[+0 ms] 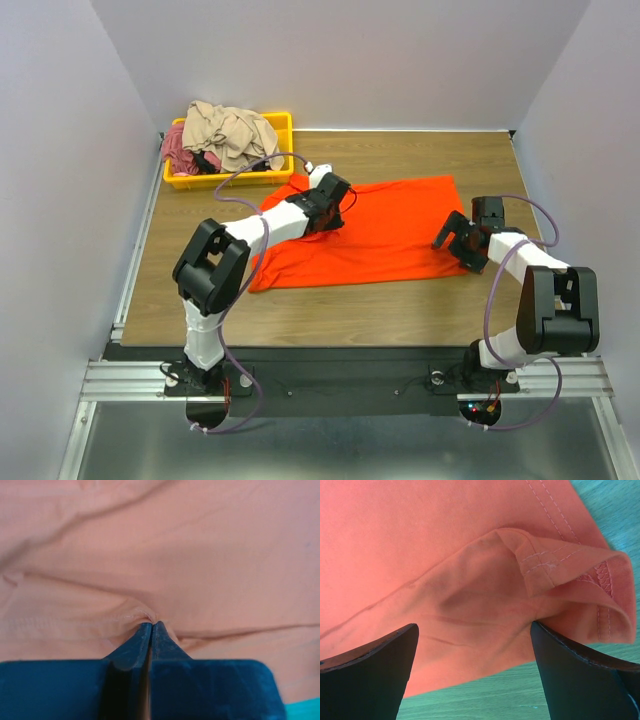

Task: Fold and stack the t-shirts
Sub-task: Fold the flattened tshirt in 1/3 of the way

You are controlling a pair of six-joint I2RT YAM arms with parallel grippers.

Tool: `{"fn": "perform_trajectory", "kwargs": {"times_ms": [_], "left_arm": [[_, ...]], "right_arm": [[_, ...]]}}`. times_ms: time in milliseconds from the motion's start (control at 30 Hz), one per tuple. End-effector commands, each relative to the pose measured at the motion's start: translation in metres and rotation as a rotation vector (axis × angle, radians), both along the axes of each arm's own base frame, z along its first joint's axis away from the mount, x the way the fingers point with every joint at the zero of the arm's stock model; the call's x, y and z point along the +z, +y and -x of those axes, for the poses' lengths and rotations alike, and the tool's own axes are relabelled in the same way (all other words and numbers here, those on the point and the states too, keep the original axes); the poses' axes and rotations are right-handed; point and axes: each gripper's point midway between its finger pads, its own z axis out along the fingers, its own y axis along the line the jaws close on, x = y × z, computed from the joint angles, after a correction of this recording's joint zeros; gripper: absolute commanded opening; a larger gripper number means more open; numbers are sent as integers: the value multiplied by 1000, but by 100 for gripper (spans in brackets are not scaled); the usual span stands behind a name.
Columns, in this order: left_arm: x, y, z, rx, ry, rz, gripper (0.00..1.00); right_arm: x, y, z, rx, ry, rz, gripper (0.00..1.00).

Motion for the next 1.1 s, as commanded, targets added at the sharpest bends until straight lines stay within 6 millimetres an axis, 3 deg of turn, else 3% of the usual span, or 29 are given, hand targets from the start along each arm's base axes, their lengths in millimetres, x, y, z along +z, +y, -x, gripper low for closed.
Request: {"fn": "perform_trajectory", "kwargs": {"times_ms": [0,33,67,100,133,167,333,367,433,467,533,567,700,833,933,1033,1067], "left_arm": [[11,11,-28,17,-36,-61,45],[13,11,-31,12,-42,-68,55],[18,11,-37,6,-58,-75,71],[23,10,-41,-3,-74,-78,76],[34,8,-48,-2,-102,-74,87],[40,9,-51,-7,-114,-90,89],[66,18,-45,10,-159,-72,96],[53,23,-33,0,-129,-75,99],[63,23,-22,-2,-151,-16,99],[43,26,-6,-20,-109,-19,98],[43,25,7,-36,-111,23,98],[26,26,21,-55,-63,34,98],[5,18,44,-104,-6,85,99],[-2,7,38,-114,-10,117,98],[7,-13,23,-123,-40,177,98],[4,-21,11,-125,-52,184,98],[12,-22,0,-100,-84,176,98]], "right_arm": [[-11,1,5,8,33,6,100],[-11,1,5,8,34,6,100],[-11,1,5,10,34,7,100],[-11,1,5,10,34,8,100],[-11,0,5,9,35,10,100],[-11,0,5,8,35,11,100],[-11,0,7,17,34,17,100],[-11,0,7,17,34,17,100],[-10,-1,7,19,31,20,100],[-10,-1,7,17,34,20,100],[-11,-1,8,14,37,20,100],[-11,-2,8,11,37,22,100],[-11,-3,9,8,38,27,100],[-12,-3,9,8,42,27,100],[-14,-2,10,7,48,26,100],[-14,-2,11,8,50,26,100],[-14,-2,11,8,50,26,100]]}}
